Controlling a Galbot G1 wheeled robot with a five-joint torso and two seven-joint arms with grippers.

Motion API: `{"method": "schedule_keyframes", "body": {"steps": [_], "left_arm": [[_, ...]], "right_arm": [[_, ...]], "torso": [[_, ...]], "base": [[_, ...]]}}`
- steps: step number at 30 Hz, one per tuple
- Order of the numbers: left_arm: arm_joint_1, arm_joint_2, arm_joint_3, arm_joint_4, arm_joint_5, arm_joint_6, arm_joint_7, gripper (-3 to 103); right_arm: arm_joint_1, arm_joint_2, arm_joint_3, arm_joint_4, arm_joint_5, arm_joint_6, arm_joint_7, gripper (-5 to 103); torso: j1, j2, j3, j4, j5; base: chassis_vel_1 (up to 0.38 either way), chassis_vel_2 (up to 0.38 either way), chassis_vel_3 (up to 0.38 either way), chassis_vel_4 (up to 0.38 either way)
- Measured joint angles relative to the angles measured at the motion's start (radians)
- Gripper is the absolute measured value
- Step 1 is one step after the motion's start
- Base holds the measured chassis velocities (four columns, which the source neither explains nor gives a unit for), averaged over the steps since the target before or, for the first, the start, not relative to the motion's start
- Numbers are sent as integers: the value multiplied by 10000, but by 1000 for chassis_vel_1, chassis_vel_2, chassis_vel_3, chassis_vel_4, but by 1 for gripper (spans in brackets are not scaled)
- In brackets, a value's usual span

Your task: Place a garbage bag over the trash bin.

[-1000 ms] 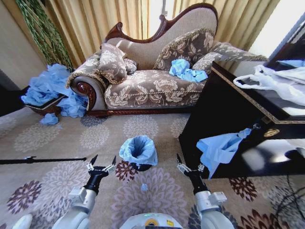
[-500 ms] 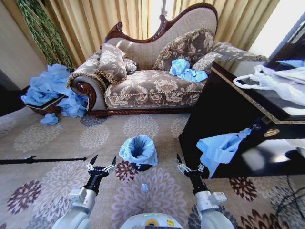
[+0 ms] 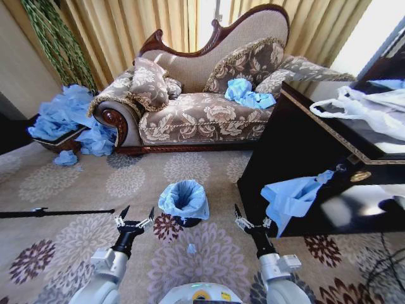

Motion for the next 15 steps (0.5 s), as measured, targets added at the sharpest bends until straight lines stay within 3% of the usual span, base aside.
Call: {"method": "schedule_keyframes", "body": {"steps": [15], "left_arm": [[0, 0, 0, 0, 0, 0, 0, 100]], "right_arm": [[0, 0, 0, 0, 0, 0, 0, 100]], "torso": [[0, 0, 0, 0, 0]], "base": [[0, 0, 0, 0]]}}
